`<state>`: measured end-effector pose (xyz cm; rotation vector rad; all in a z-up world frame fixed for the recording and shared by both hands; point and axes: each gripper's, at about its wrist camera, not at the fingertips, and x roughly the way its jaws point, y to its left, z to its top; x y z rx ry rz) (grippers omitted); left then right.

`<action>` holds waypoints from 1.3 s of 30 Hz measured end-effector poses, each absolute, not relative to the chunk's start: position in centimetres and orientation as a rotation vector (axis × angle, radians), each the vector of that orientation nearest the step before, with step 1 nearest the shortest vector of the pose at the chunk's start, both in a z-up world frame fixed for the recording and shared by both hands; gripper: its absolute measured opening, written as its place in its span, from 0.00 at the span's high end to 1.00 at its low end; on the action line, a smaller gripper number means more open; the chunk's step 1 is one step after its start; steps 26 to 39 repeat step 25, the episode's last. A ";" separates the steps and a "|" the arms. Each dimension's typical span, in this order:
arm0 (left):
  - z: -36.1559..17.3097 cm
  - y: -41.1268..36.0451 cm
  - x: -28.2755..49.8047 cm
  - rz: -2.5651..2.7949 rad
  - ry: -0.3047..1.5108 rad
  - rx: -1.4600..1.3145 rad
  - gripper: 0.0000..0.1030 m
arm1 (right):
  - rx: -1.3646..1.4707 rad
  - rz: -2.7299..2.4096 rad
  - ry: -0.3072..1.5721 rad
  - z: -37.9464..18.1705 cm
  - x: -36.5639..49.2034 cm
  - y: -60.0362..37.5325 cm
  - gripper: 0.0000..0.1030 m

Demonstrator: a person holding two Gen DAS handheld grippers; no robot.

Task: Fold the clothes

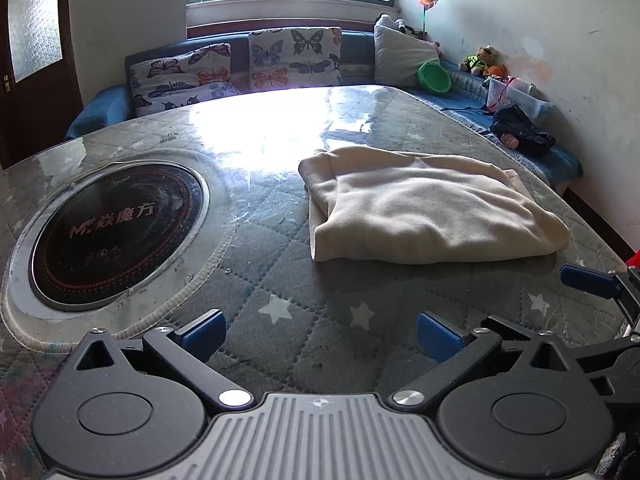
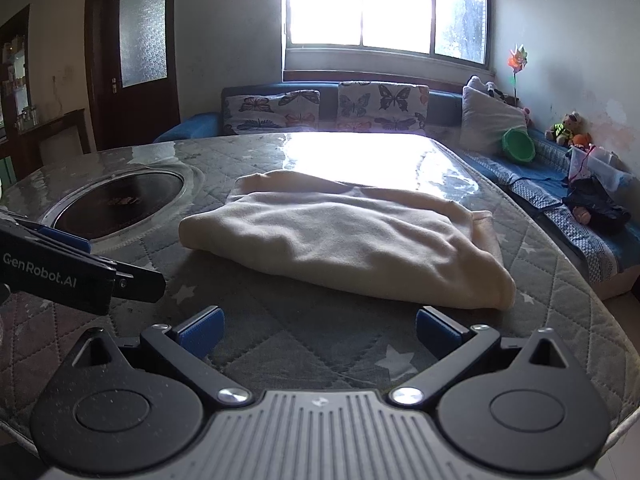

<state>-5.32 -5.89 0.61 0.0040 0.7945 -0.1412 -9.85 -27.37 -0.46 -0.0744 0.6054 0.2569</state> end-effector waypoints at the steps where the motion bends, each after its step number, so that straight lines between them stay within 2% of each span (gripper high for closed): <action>1: 0.6 -5.8 -5.2 -0.141 0.797 0.005 0.00 | -0.074 0.257 0.606 -0.4 -9.7 -27.4 0.00; 39: 0.3 -5.9 -2.7 -0.164 0.847 -0.015 0.00 | -0.107 0.268 0.659 -0.4 -6.9 -27.4 0.00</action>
